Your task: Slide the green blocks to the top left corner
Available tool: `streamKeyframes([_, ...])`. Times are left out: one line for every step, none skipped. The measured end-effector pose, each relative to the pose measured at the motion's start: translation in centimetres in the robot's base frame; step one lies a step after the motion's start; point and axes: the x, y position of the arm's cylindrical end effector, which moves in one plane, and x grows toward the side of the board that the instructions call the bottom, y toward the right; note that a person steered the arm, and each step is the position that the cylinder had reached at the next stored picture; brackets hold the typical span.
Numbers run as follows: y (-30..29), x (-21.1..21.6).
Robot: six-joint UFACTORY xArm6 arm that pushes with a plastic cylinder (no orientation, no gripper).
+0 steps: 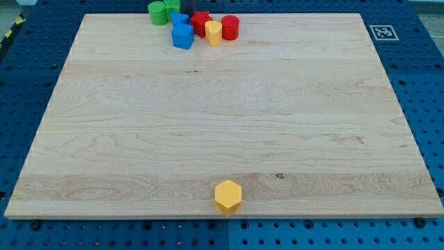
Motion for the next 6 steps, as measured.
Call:
streamKeyframes([-0.4, 0.0])
streamKeyframes([-0.6, 0.0])
streamKeyframes([-0.6, 0.0])
streamKeyframes([1.7, 1.0])
streamKeyframes([3.1, 0.0])
streamKeyframes([3.1, -0.1])
